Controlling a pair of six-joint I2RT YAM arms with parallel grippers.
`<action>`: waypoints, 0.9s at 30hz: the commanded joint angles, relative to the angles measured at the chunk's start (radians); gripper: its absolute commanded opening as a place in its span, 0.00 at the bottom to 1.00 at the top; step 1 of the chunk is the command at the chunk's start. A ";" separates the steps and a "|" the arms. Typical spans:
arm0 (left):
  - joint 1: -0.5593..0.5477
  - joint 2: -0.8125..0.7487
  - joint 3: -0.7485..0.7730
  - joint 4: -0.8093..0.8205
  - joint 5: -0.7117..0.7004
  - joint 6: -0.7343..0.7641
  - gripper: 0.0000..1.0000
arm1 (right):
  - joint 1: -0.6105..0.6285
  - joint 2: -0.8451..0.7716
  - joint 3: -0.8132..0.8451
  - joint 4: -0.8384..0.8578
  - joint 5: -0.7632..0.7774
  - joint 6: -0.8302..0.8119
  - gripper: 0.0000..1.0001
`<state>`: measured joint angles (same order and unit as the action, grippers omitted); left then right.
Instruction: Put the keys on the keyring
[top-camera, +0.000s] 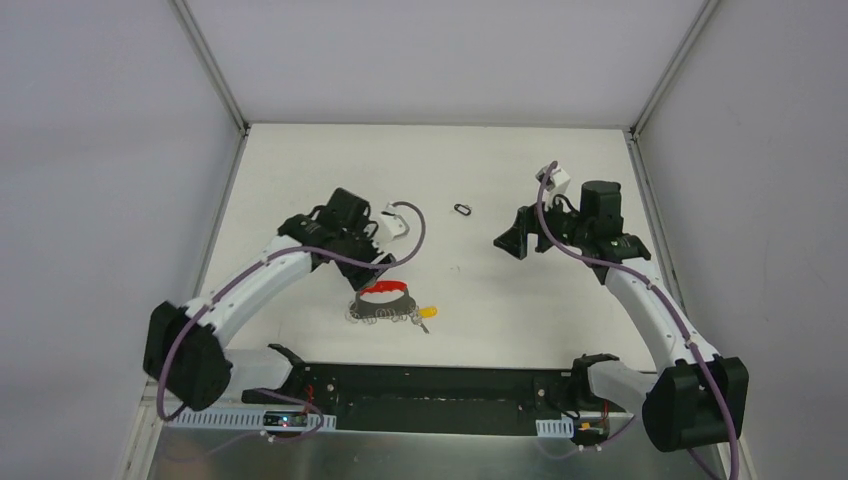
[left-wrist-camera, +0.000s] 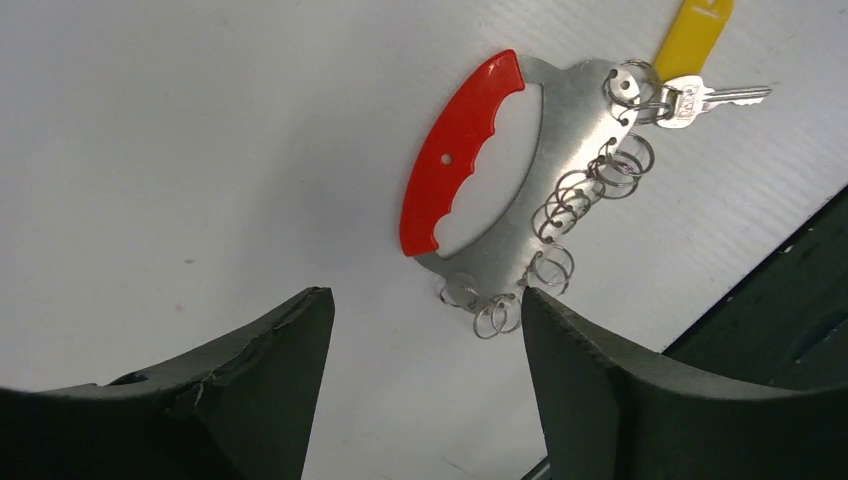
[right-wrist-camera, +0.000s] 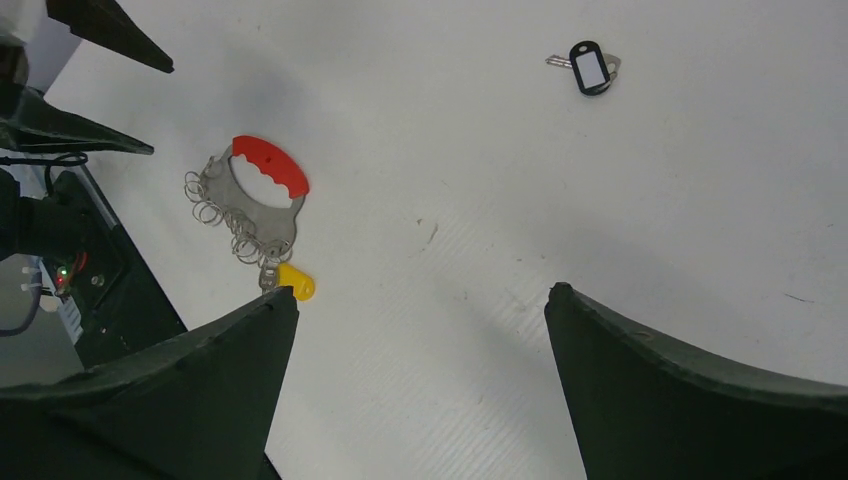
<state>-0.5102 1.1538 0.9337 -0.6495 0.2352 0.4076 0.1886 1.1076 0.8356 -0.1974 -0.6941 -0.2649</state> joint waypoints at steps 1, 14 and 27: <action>-0.081 0.219 0.123 -0.072 -0.114 0.104 0.68 | -0.003 -0.019 -0.012 -0.004 0.016 -0.068 0.98; -0.215 0.527 0.238 -0.042 -0.191 0.081 0.61 | -0.006 -0.012 -0.010 -0.023 -0.004 -0.072 0.98; -0.215 0.607 0.229 -0.011 -0.230 0.013 0.56 | -0.050 -0.018 -0.012 -0.021 -0.028 -0.060 0.98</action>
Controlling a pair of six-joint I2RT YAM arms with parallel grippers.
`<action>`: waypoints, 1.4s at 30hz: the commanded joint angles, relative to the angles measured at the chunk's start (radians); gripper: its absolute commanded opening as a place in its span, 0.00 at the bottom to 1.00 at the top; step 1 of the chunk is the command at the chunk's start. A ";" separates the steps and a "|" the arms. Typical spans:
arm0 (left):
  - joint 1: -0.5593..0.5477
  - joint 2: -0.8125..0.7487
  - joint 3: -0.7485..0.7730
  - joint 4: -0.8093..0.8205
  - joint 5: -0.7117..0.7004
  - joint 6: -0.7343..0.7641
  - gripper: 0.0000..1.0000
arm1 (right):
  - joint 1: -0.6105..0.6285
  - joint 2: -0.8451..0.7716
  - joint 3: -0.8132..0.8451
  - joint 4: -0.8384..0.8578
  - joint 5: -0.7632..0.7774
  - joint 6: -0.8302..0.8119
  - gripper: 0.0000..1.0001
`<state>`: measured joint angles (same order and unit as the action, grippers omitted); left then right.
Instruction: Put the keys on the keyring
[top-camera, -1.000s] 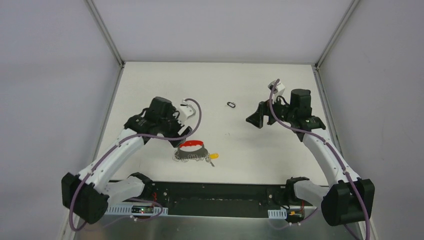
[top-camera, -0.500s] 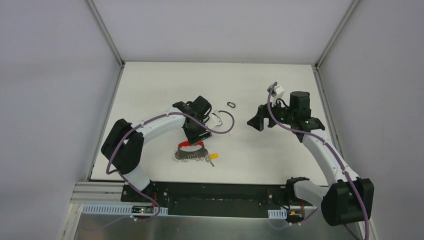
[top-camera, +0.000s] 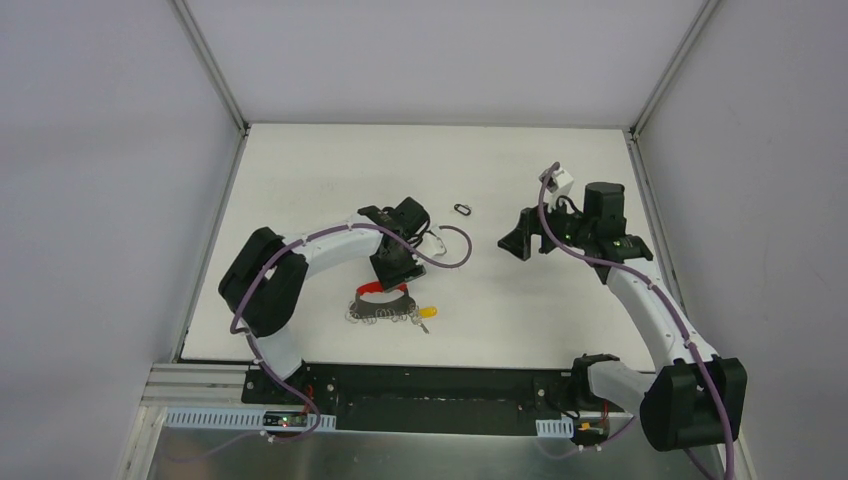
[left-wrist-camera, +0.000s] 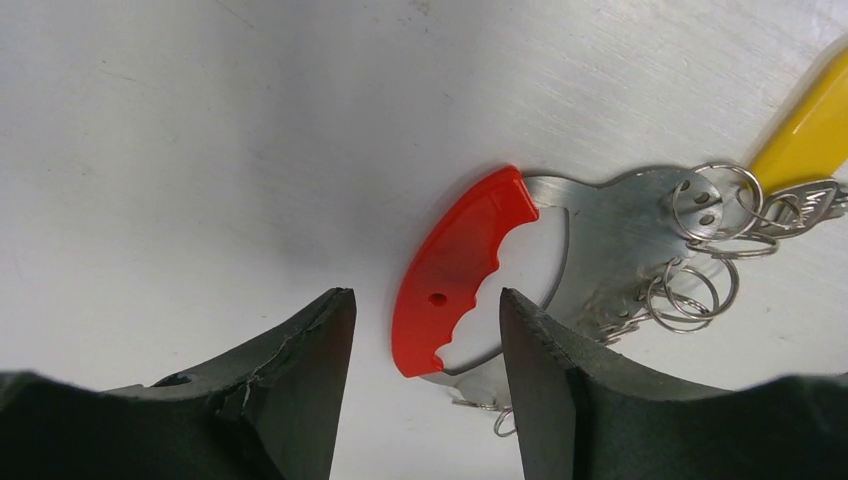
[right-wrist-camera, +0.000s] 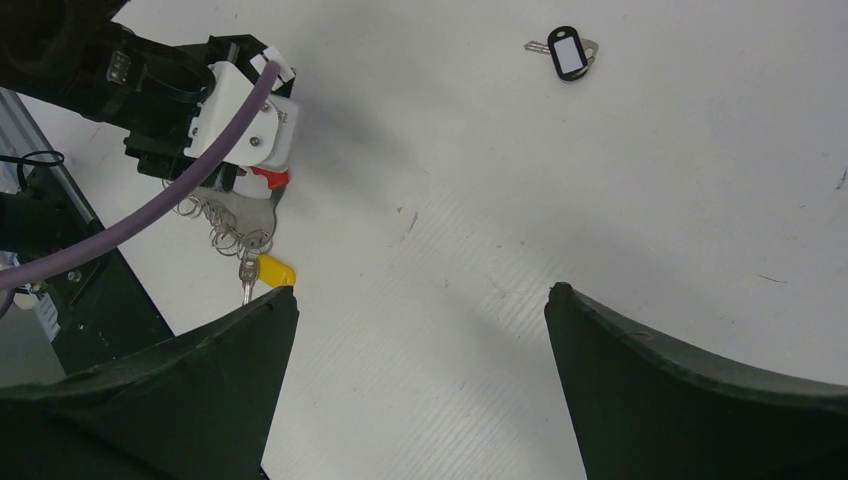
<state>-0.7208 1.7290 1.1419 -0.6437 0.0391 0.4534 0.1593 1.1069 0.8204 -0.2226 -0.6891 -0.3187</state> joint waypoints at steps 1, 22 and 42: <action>-0.006 0.041 0.028 -0.027 -0.033 -0.038 0.56 | -0.025 -0.018 0.004 0.005 -0.037 -0.004 0.98; -0.004 0.281 0.322 -0.155 -0.209 -0.120 0.49 | -0.081 0.001 0.002 0.008 -0.043 0.000 0.98; 0.152 0.141 0.327 -0.089 0.174 -0.365 0.61 | -0.087 0.013 0.004 0.002 -0.058 -0.005 0.98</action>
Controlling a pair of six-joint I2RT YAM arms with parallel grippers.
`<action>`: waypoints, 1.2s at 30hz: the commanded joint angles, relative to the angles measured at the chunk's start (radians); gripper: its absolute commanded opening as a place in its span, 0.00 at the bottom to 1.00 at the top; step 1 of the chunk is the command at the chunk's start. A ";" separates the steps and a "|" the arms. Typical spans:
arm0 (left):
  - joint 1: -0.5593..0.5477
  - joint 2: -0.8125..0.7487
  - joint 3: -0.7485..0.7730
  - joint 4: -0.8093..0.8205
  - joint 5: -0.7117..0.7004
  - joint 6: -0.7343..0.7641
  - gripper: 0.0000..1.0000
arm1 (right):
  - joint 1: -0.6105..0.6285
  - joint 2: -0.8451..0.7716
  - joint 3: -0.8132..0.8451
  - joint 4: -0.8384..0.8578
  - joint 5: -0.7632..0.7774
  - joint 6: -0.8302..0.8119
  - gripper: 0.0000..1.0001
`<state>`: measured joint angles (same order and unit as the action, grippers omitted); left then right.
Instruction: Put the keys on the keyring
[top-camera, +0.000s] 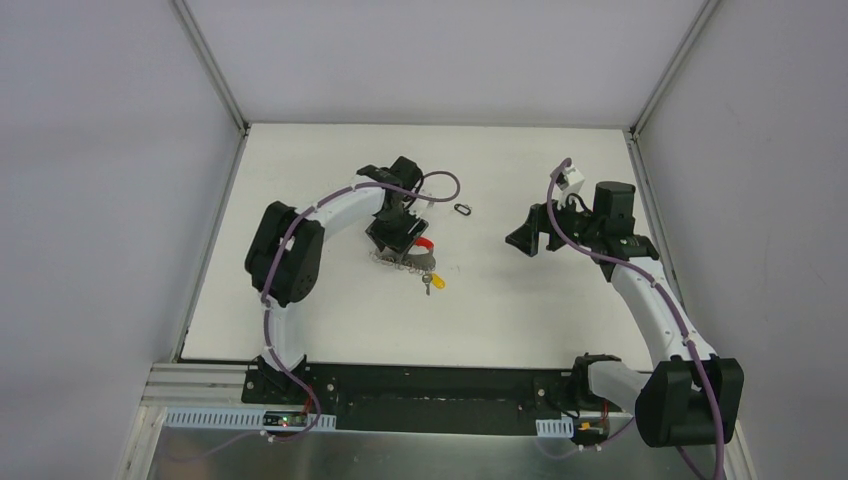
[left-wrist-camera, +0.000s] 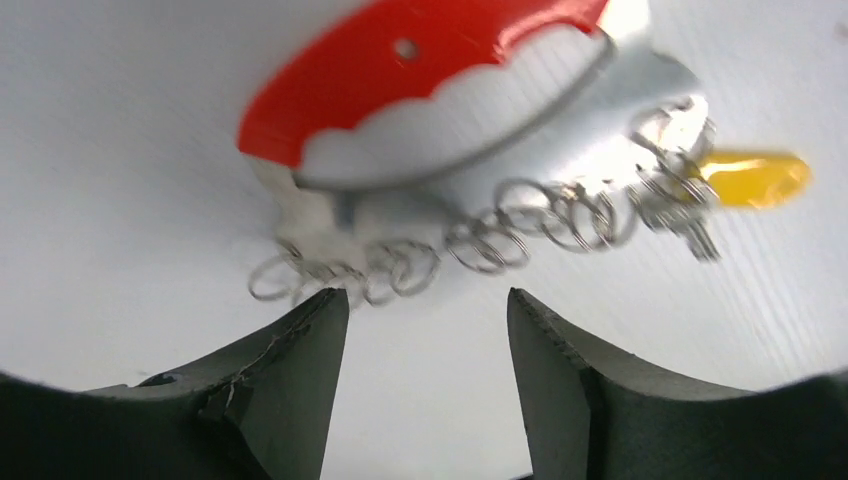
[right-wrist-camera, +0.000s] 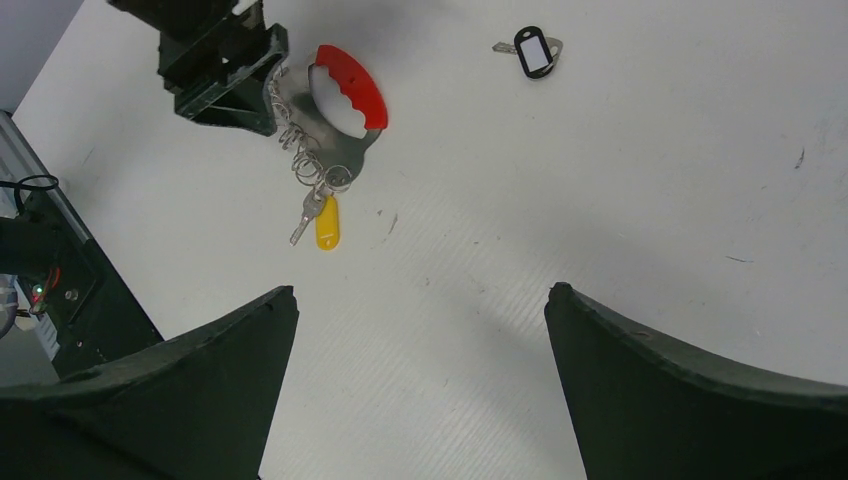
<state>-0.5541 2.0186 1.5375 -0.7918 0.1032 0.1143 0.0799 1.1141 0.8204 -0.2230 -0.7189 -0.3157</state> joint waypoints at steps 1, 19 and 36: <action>-0.016 -0.156 -0.084 0.067 0.132 -0.035 0.61 | -0.008 0.006 0.003 0.002 -0.028 -0.009 0.98; -0.050 -0.085 -0.165 0.166 0.039 -0.106 0.37 | -0.015 0.003 -0.006 0.005 -0.043 -0.006 0.98; -0.049 -0.148 -0.177 0.161 0.048 -0.044 0.01 | -0.022 0.004 -0.007 0.004 -0.048 -0.008 0.98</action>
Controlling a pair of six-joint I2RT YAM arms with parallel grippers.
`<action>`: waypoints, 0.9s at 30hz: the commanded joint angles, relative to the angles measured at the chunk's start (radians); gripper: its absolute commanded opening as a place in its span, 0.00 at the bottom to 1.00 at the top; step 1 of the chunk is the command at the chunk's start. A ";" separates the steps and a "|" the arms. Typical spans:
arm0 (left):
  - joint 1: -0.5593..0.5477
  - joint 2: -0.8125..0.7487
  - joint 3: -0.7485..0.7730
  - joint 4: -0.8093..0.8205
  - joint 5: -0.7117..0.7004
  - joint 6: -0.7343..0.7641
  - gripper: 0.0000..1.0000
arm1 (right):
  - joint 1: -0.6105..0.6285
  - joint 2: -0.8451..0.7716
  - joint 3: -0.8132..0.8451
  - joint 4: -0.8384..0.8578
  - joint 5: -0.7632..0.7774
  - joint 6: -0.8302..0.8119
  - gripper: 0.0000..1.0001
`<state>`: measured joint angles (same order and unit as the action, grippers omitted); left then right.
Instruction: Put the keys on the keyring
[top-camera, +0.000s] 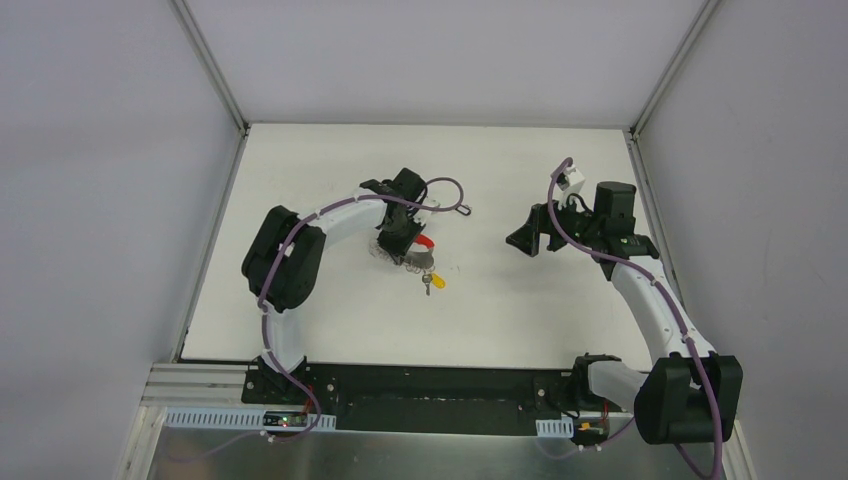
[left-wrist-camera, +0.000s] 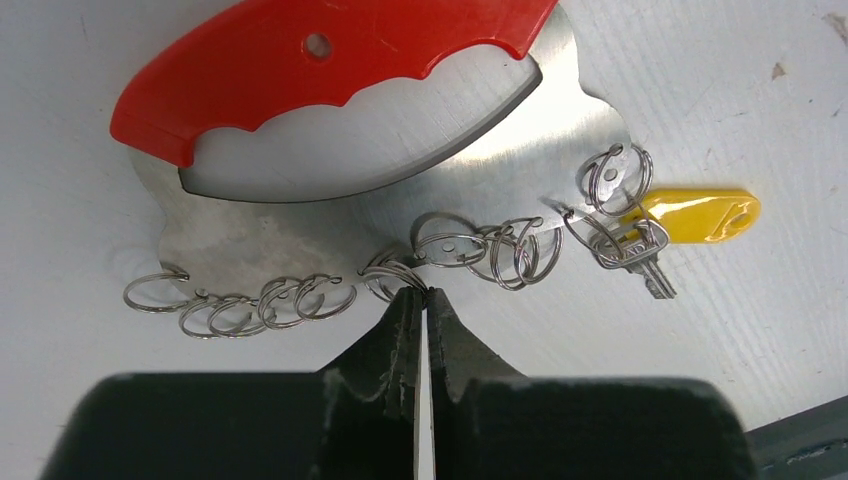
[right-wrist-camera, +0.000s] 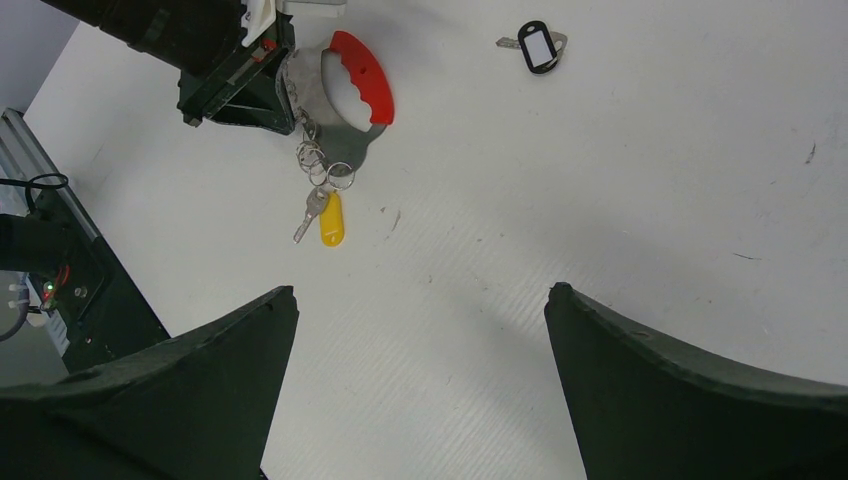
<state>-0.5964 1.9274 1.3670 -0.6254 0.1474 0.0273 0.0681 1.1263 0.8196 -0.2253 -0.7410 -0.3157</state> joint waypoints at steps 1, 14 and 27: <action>-0.006 -0.063 -0.006 -0.008 0.020 0.049 0.00 | -0.010 -0.009 -0.006 0.007 -0.026 -0.008 0.98; 0.006 -0.085 -0.009 -0.030 0.342 0.078 0.09 | -0.013 -0.011 -0.008 0.005 -0.026 -0.014 0.98; 0.015 -0.105 -0.028 -0.008 0.180 0.072 0.48 | -0.014 -0.011 -0.007 0.000 -0.025 -0.025 0.98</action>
<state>-0.5930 1.8641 1.3434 -0.6266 0.3832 0.0937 0.0608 1.1263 0.8196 -0.2260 -0.7414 -0.3191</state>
